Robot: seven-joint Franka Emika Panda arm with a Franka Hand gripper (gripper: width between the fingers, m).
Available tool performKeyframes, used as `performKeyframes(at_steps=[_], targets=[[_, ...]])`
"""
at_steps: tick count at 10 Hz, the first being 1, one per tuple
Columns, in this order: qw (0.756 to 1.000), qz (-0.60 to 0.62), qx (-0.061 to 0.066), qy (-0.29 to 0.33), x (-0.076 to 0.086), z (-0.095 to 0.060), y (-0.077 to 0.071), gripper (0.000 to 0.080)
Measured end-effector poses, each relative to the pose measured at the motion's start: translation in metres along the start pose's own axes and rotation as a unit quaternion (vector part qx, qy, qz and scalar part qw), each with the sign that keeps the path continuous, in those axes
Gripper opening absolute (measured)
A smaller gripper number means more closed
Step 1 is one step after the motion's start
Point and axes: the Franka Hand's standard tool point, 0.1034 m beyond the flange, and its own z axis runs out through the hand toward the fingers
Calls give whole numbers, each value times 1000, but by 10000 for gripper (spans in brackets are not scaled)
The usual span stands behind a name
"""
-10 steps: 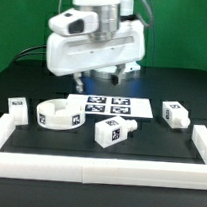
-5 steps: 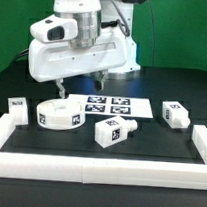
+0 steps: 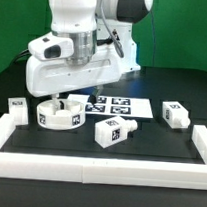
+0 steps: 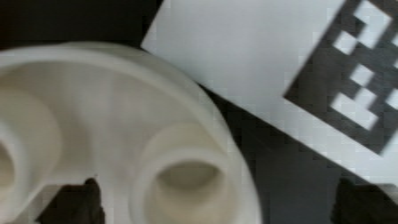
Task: Assemble stool
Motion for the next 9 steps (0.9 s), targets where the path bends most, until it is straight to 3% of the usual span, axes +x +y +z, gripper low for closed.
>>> performKeyframes(at_steps=[3, 5, 6, 7, 8, 9], targets=[[1000, 1, -6, 3, -1, 3, 3, 649], [1000, 1, -6, 3, -1, 4, 3, 403], [1000, 1, -6, 3, -1, 3, 3, 321], [1000, 3, -6, 4, 1, 2, 2, 321], [1000, 1, -13, 11, 11, -10, -4, 321], [1000, 8, -6, 9, 20, -27, -14, 321]])
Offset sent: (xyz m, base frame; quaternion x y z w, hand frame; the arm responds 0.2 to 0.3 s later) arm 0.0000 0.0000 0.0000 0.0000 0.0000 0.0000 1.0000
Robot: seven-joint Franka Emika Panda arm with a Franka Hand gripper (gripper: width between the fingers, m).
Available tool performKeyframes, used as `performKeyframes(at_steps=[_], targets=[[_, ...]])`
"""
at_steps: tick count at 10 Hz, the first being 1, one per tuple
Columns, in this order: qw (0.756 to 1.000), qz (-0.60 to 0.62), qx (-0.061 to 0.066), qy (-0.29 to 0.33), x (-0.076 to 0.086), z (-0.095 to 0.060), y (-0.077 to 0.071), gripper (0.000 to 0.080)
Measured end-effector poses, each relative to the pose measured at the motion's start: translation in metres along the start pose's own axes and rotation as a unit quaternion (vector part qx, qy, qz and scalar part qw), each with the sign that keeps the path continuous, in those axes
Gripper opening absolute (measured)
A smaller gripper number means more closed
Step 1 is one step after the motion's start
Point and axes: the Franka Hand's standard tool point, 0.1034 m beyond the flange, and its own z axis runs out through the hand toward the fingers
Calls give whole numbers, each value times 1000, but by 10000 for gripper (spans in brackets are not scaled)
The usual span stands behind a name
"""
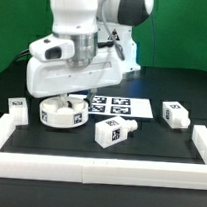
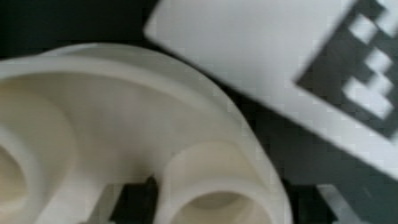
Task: Assemble stool
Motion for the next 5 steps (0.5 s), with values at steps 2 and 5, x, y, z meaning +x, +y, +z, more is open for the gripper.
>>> performKeyframes(at_steps=[2, 5], targets=[[1000, 23, 12, -14, 31, -33, -14, 321], [996, 84, 12, -7, 98, -50, -39, 321]])
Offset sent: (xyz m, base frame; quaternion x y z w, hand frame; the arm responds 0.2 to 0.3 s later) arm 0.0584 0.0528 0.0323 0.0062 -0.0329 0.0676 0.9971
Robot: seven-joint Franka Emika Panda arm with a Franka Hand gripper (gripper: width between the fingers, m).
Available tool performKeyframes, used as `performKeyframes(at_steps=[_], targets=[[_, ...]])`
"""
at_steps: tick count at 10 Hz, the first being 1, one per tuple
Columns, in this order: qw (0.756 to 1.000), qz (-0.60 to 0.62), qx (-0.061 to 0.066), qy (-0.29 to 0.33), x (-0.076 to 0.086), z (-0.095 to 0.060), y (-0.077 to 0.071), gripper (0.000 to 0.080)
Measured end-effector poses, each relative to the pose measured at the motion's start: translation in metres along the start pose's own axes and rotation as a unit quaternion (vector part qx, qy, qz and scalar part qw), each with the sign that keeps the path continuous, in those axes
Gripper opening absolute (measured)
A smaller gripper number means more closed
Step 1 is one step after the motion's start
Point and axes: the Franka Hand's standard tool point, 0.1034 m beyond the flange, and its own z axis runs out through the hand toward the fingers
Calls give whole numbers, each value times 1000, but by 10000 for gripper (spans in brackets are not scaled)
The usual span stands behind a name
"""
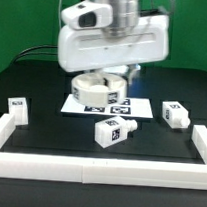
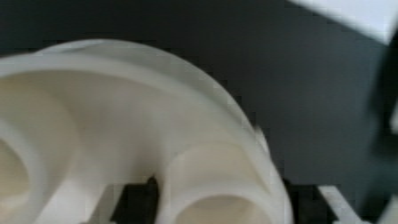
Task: Assemble stool
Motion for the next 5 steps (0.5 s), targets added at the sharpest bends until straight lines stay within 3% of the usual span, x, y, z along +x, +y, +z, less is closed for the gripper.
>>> performKeyframes(at_steps=[2, 3, 5], targets=[[1000, 17, -4, 15, 31, 5, -24, 321], [1000, 13, -8, 20, 23, 14, -28, 321], [1000, 16, -6, 15, 21, 13, -25, 321]])
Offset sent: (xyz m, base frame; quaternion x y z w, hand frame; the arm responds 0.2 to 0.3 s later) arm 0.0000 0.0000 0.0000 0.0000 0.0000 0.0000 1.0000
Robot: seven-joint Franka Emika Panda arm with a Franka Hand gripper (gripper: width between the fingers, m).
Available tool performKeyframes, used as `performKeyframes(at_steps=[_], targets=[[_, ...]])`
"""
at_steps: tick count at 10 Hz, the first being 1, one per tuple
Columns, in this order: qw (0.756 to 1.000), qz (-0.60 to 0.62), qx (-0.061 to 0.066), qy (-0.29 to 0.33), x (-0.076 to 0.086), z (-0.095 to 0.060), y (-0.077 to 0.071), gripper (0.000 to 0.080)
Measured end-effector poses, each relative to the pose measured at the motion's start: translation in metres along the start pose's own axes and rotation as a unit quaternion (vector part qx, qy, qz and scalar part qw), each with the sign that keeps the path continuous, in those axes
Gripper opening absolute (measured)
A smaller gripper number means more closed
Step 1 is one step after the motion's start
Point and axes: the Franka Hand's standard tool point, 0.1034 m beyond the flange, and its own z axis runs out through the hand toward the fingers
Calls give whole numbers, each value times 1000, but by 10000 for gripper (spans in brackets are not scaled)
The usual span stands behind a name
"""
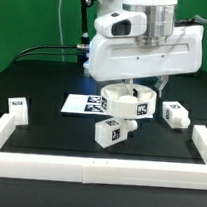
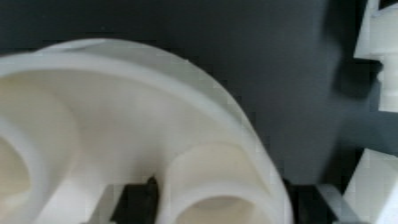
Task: Assemble stool
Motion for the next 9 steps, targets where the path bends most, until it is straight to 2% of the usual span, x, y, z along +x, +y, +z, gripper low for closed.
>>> performKeyframes(at_steps=[2, 3, 4, 6, 7, 9], targets=[[1000, -5, -1, -1, 0, 1, -3, 321], [999, -31, -6, -2, 6, 2, -13, 321], [998, -65, -12, 4, 25, 2, -24, 321], [993, -115, -11, 7, 61, 13, -43, 321], [993, -121, -10, 8, 66, 17, -45, 321], [993, -120, -10, 6, 65, 17, -44, 321]])
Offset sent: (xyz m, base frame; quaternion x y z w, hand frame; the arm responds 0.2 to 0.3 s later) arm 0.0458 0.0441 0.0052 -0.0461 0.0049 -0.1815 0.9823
